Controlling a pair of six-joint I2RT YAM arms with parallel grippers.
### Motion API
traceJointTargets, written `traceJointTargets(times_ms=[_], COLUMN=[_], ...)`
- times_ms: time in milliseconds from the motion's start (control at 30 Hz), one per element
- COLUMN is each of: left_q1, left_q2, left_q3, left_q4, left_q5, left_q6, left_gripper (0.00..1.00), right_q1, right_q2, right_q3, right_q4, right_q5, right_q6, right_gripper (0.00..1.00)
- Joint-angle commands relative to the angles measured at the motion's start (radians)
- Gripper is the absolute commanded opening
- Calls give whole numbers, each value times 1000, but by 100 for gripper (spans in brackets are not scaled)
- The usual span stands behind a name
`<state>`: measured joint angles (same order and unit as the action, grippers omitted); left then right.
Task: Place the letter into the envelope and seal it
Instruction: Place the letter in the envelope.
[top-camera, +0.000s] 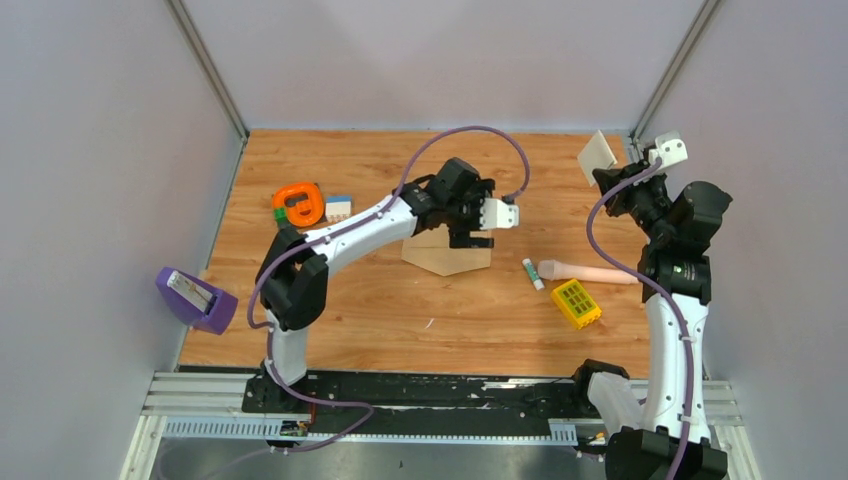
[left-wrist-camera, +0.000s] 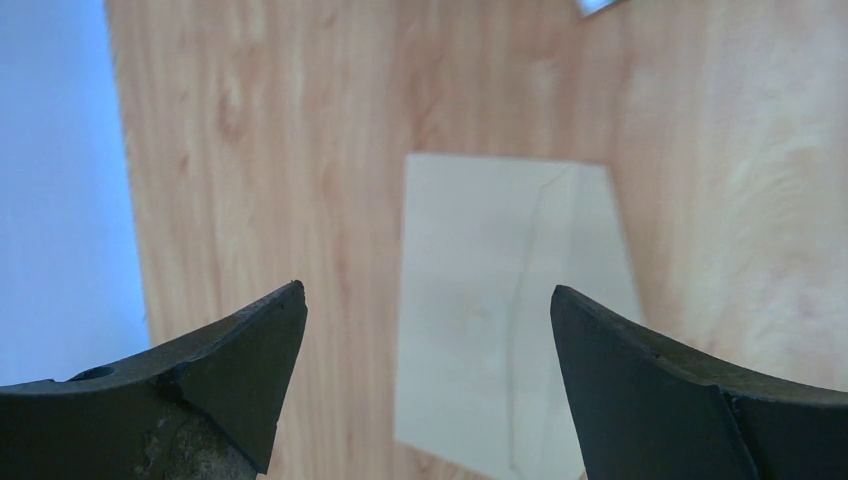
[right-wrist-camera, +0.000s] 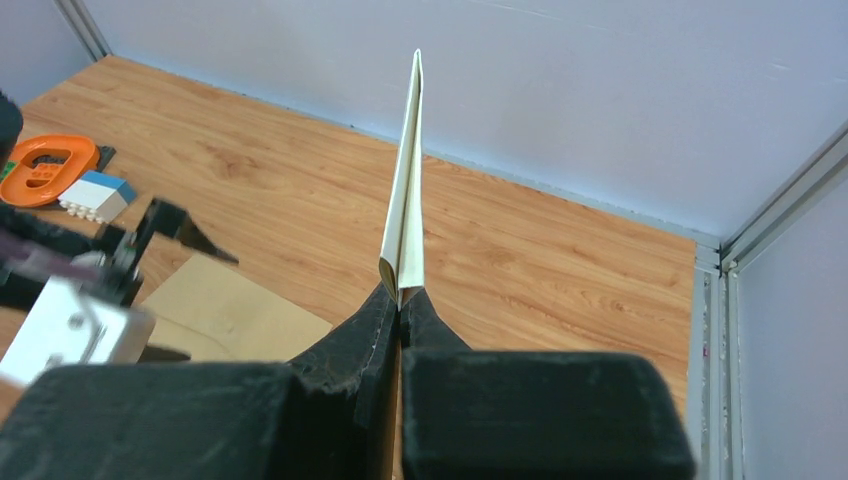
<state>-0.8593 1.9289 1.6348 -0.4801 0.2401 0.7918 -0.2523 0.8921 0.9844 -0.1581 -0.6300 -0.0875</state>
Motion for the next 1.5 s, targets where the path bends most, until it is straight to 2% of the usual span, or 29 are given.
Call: traceJointTargets(times_ms=[0, 100, 233, 633, 967, 1467], left_q1=[110, 177, 242, 302, 304, 303], left_q2=[-2, 64, 148, 334, 298, 208], left_q3=[52, 80, 120, 186, 80, -34], left_q4=[55, 72, 85, 125, 94, -38], left_q5=[-135, -217, -250, -354, -325, -258], left_q6=[-25, 13, 42, 145, 226, 314], left_gripper=[100, 100, 100, 100, 100, 100], right_q1=[-7, -7, -8, -12, -11, -12], right_q2=[-13, -12, -10, -3, 2, 7], right_q3=[-2, -3, -7, -12, -13, -13], right_q4=[42, 42, 42, 41, 43, 43], right_q5=[-20, -32, -40, -62, -79, -98], right_q6=[22, 24, 26, 31, 29, 36], right_gripper=[0, 0, 0, 0, 0, 0])
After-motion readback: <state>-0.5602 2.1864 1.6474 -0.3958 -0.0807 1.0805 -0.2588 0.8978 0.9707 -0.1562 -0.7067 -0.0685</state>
